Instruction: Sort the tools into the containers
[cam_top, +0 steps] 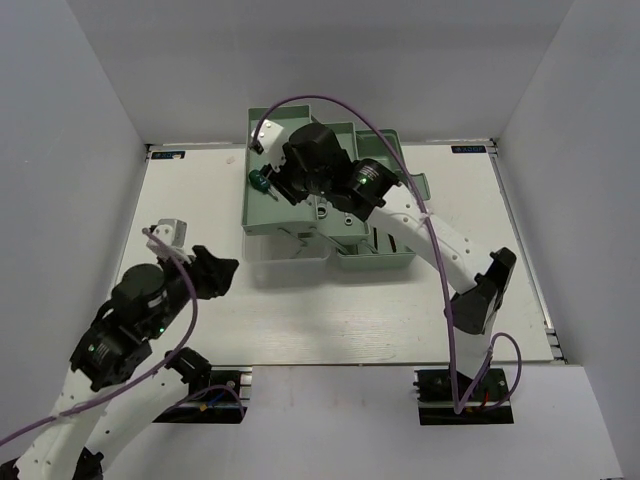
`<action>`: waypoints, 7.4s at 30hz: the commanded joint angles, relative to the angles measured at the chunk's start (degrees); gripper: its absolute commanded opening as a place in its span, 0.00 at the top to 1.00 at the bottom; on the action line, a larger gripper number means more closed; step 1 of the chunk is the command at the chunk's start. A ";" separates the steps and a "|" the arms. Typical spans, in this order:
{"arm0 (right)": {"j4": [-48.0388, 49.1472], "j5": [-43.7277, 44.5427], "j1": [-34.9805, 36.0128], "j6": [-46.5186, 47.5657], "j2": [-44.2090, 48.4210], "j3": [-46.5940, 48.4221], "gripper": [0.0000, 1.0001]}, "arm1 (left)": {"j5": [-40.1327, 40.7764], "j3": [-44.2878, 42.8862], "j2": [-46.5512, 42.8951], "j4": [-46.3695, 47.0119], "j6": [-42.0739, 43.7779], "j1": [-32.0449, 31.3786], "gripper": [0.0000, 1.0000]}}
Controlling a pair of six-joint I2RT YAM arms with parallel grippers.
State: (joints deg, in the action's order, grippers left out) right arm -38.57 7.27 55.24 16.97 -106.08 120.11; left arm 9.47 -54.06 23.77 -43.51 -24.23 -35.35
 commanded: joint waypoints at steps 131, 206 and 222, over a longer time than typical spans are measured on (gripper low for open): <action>-12.34 -5.01 5.85 30.05 21.09 -17.72 1.00 | 7.14 43.79 42.14 85.43 -42.39 6.70 0.29; 19.85 -33.01 -53.85 -10.64 19.51 -55.51 0.47 | -12.72 -5.17 63.15 46.24 -18.84 8.28 0.24; 14.93 -5.33 -53.22 -8.80 21.34 -51.91 0.38 | -8.79 -5.79 61.58 40.18 -12.79 7.76 0.23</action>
State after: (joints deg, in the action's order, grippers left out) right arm -22.24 -14.59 1.93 7.46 -87.99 64.77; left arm -3.11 -58.57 90.15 0.14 -40.49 -27.31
